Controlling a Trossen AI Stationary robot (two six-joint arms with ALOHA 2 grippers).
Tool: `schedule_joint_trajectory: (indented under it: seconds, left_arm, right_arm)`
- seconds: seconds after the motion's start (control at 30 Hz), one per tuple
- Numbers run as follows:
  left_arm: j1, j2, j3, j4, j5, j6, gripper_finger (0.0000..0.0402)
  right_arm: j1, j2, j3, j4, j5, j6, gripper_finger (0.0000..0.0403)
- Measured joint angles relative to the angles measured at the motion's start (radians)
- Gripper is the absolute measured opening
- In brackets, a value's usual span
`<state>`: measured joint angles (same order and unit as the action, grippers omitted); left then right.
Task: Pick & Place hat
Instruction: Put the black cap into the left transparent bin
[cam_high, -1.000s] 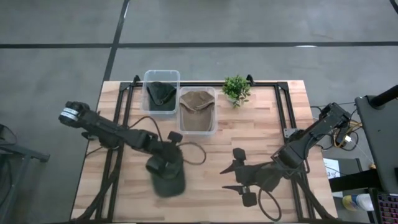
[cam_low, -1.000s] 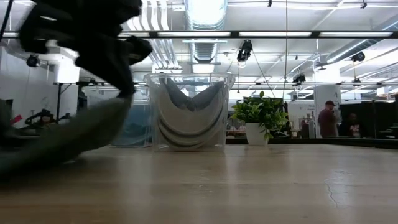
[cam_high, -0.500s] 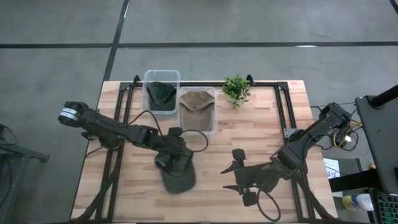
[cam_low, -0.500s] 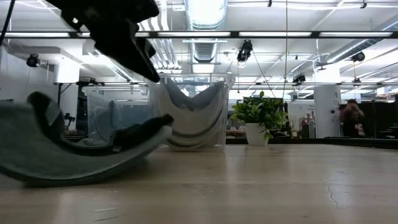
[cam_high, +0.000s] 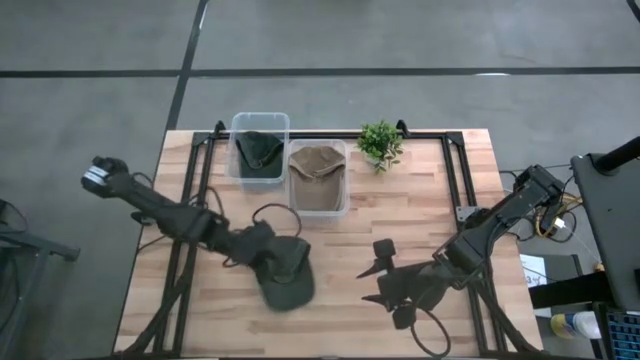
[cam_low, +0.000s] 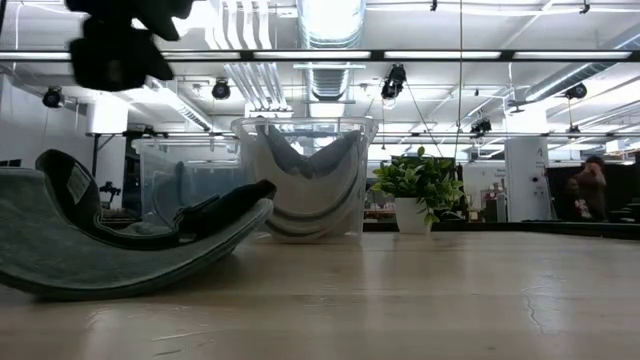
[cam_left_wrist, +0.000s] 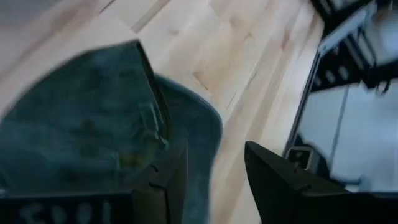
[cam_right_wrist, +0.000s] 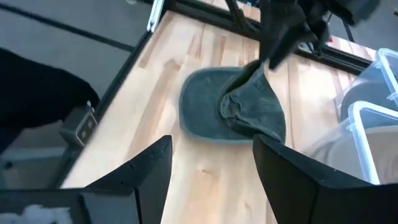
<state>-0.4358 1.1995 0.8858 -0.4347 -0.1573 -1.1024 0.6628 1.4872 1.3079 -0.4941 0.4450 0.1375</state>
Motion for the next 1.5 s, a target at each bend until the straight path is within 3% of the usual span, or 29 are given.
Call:
schedule_joint_trajectory:
  seconds: [0.33, 0.53, 0.9, 1.33, 1.5]
  left_arm:
    - [-0.281, 0.011, -0.009, -0.034, -0.229, -0.48, 0.0151]
    - [-0.362, 0.073, -0.028, -0.068, -0.293, -0.72, 0.0151]
    - [-0.374, 0.185, -0.088, -0.045, -0.208, -0.854, 0.0151]
    - [-0.367, 0.211, -0.159, 0.002, -0.238, -0.848, 0.0151]
    - [-0.362, 0.216, -0.199, 0.087, -0.273, -0.843, 0.0114]
  right_arm:
    - [0.0, -0.005, -0.001, -0.052, 0.0, -0.063, 0.0219]
    - [0.0, -0.003, -0.002, -0.056, 0.0, -0.087, 0.0219]
    - [0.0, -0.001, -0.014, -0.055, 0.0, -0.097, 0.0219]
    - [0.0, -0.001, -0.033, -0.05, 0.0, -0.111, 0.0219]
    - [0.0, -0.001, -0.033, -0.049, 0.0, -0.088, 0.0219]
